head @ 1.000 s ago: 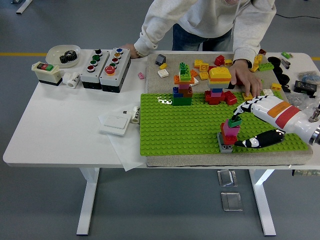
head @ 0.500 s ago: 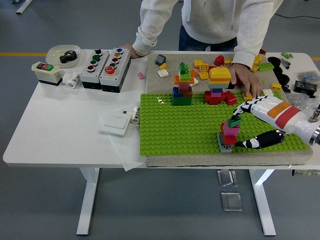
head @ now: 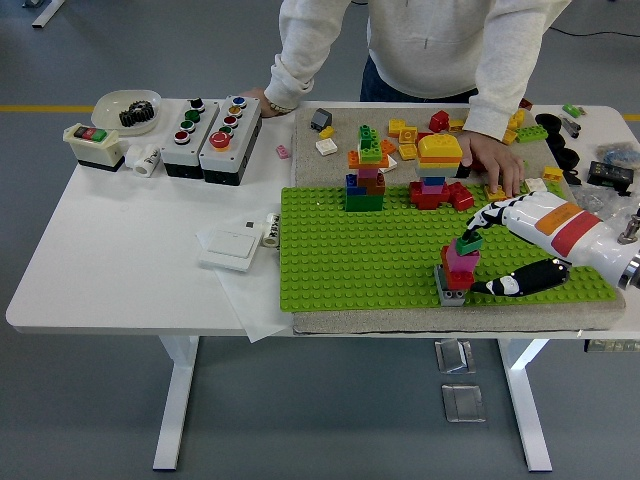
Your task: Pick up the brick,pile it on top of brick,press brick,pick up the brick,pile it on top of brick,press brick
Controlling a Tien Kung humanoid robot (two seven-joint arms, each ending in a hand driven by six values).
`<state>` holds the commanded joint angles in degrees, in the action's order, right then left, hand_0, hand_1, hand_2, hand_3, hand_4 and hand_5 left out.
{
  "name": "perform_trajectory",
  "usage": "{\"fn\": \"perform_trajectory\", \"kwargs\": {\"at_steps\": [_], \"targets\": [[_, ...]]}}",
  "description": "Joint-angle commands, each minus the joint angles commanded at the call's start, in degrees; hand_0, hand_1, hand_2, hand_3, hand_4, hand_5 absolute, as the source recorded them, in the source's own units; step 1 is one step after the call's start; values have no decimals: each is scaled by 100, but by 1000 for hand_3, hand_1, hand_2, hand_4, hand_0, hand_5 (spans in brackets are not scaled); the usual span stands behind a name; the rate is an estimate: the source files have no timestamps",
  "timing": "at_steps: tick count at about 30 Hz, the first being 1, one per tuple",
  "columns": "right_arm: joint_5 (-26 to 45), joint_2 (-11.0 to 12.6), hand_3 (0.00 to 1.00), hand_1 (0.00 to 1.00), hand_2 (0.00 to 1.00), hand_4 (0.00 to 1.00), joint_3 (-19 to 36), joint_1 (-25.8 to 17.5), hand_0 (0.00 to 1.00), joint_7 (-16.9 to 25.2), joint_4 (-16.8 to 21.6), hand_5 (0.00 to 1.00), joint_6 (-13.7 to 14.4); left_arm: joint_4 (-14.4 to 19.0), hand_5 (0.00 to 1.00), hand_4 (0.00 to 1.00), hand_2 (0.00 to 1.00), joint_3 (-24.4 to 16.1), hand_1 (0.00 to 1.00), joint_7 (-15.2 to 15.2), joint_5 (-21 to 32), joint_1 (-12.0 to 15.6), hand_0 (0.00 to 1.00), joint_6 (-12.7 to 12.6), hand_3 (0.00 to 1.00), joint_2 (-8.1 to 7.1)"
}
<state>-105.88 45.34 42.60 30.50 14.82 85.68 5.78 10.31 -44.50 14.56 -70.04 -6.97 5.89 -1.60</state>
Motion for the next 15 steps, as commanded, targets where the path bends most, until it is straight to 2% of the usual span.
{"fn": "perform_trajectory", "kwargs": {"at_steps": [15], "targets": [[31, -11, 635, 577, 687, 930, -33, 10, 510, 7, -15, 534, -4, 0, 510, 528, 605, -20, 713, 14, -49, 30, 796, 6, 534, -5]]}}
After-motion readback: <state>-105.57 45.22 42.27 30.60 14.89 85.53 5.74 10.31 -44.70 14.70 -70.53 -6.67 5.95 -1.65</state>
